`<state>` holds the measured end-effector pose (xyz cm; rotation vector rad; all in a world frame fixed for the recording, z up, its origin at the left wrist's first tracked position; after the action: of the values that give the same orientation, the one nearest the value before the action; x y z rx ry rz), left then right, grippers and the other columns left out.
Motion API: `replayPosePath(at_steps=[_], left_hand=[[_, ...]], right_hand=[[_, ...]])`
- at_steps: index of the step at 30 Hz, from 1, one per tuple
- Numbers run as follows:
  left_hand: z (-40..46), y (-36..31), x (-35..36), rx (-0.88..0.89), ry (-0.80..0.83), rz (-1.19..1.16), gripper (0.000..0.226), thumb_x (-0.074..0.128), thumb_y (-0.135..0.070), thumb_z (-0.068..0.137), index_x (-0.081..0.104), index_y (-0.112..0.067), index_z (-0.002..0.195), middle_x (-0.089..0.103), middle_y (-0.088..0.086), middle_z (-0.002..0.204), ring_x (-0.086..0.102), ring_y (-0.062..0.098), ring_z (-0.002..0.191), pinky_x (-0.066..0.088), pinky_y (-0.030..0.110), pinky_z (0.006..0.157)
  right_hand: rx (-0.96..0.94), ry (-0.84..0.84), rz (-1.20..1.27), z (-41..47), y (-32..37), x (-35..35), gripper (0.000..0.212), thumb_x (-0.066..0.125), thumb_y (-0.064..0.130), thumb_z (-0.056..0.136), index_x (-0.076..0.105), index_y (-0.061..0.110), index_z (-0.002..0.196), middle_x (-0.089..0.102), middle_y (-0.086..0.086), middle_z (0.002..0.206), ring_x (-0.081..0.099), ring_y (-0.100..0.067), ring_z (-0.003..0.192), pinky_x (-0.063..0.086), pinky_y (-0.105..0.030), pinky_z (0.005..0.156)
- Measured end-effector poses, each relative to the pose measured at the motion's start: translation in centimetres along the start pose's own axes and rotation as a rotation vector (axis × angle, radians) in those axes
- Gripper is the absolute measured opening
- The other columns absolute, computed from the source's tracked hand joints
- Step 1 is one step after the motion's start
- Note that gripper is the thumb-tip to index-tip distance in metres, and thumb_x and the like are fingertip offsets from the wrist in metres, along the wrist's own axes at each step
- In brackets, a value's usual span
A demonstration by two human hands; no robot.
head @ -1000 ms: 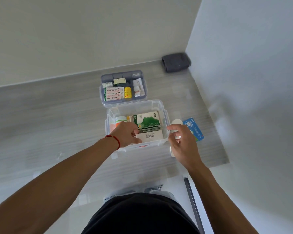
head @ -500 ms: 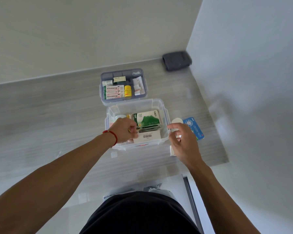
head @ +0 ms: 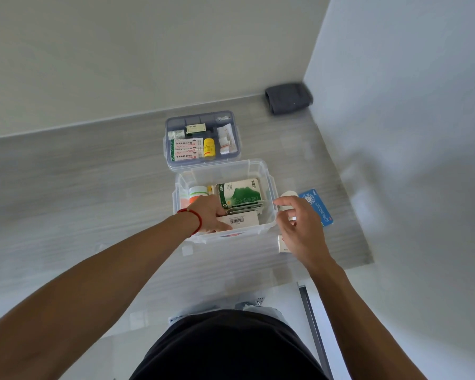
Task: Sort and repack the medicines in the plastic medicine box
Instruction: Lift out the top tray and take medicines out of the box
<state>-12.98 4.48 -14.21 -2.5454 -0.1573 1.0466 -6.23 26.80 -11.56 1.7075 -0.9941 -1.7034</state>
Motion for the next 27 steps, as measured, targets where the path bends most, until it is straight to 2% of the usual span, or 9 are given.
replayPosePath(at_steps=[2,5,9,11,14,18,21,24,27], left_hand=[[0.0,0.2,0.1,-0.008,-0.008,-0.034,0.039,0.077,-0.035,0.084,0.075,-0.010,0.113,0.065,-0.005,0.074,0.055,0.006,0.063,0.039,0.014,0.057],[-0.4,0.3,-0.4,0.001,0.007,-0.028,0.039,0.079,-0.031,0.083,0.075,-0.010,0.115,0.075,0.000,0.084,0.064,0.006,0.059,0.047,0.015,0.059],[-1.8,0.0,-3.0,0.004,0.081,-0.047,0.037,0.081,-0.033,0.080,0.077,-0.011,0.109,0.079,0.002,0.097,0.075,0.008,0.065,0.061,0.029,0.079],[-3.1,-0.5,-5.1,0.005,0.122,-0.031,0.040,0.081,-0.036,0.080,0.075,-0.015,0.113,0.077,-0.003,0.106,0.076,0.005,0.068,0.059,0.030,0.086],[-5.5,-1.7,-8.5,0.026,0.151,-0.061,0.036,0.078,-0.041,0.081,0.076,-0.021,0.111,0.077,-0.014,0.106,0.076,0.004,0.076,0.047,0.032,0.103],[-7.2,-3.7,-11.7,0.102,0.212,-0.287,0.031,0.073,-0.030,0.087,0.076,-0.012,0.112,0.078,-0.006,0.105,0.076,0.015,0.093,0.038,0.034,0.110],[-6.2,-5.1,-11.9,0.174,0.270,-0.543,0.031,0.063,-0.023,0.095,0.072,-0.001,0.115,0.076,0.009,0.113,0.073,0.026,0.105,0.054,0.032,0.099],[-4.1,-6.2,-10.7,0.175,0.179,-0.851,0.038,0.057,-0.028,0.098,0.069,0.004,0.115,0.073,0.022,0.111,0.069,0.031,0.092,0.061,0.026,0.073],[-2.9,-7.9,-9.0,0.167,0.133,-1.033,0.042,0.055,-0.037,0.099,0.069,0.000,0.113,0.073,0.023,0.108,0.067,0.029,0.083,0.059,0.027,0.066]], right_hand=[[0.005,0.003,-0.003,0.0,0.1,0.0,0.019,0.063,0.012,0.098,0.068,0.015,0.116,0.066,0.001,0.115,0.062,0.004,0.081,0.051,-0.009,0.069],[0.006,0.010,0.019,-0.1,0.3,-0.3,0.019,0.062,0.012,0.099,0.068,0.016,0.116,0.065,0.002,0.116,0.063,0.003,0.084,0.058,-0.018,0.070],[0.005,0.007,0.034,0.2,0.4,-1.2,0.020,0.061,0.013,0.099,0.067,0.018,0.117,0.067,0.003,0.119,0.063,0.004,0.091,0.051,-0.008,0.072],[0.008,-0.013,0.064,0.3,0.8,-1.9,0.021,0.060,0.012,0.098,0.068,0.019,0.117,0.068,0.005,0.116,0.063,0.008,0.093,0.049,-0.005,0.073],[-0.091,0.017,0.095,0.5,2.5,-2.7,0.025,0.064,0.014,0.096,0.068,0.019,0.120,0.068,0.009,0.116,0.063,0.005,0.104,0.049,-0.009,0.084],[-0.186,0.249,0.168,1.0,5.5,-2.2,0.047,0.069,0.029,0.096,0.054,0.021,0.140,0.065,0.010,0.134,0.059,0.000,0.122,0.046,-0.012,0.100],[-0.116,0.216,0.318,1.8,6.4,-3.2,0.045,0.070,0.027,0.096,0.056,0.014,0.136,0.072,0.006,0.126,0.068,-0.006,0.115,0.058,-0.025,0.096],[0.062,0.095,0.516,2.3,5.2,-5.5,0.032,0.073,0.015,0.094,0.066,0.010,0.125,0.079,0.002,0.110,0.076,-0.015,0.100,0.064,-0.035,0.081],[0.169,0.049,0.616,1.9,3.5,-7.2,0.026,0.073,0.015,0.094,0.070,0.008,0.119,0.081,-0.001,0.105,0.078,-0.019,0.095,0.064,-0.036,0.078]])
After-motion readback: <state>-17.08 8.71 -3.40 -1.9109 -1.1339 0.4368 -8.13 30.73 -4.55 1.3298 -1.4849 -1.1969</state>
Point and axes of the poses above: each hand's wrist, its own z-axis towards the middle knuckle, its own x-axis out of the palm, y = z × x, the point moved 4 cm from there along z, towards the middle knuckle
